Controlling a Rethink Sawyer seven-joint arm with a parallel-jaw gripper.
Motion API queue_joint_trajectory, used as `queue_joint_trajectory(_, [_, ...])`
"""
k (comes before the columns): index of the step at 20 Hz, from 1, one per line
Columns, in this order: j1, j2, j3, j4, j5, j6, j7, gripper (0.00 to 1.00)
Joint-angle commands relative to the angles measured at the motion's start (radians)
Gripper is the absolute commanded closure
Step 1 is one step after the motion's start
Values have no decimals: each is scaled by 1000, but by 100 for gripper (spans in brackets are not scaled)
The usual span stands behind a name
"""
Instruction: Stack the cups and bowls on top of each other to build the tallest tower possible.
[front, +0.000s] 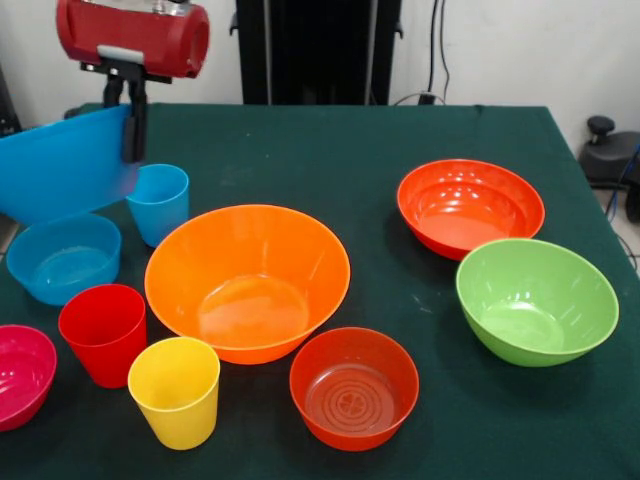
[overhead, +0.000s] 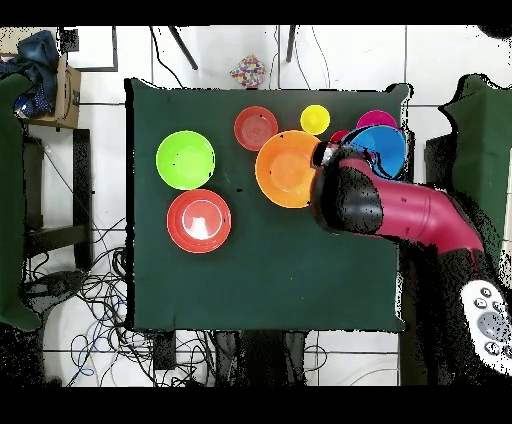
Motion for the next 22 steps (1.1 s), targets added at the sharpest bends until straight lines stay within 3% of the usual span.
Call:
queue_joint_trajectory(1, [120,55,-13,-169,54,199,112,100])
queue_joint_trajectory(16, [269,172,-131,-343,135,204,175,100])
queue_joint_trajectory(22, [284,203,-163,-295,128,115,147,100])
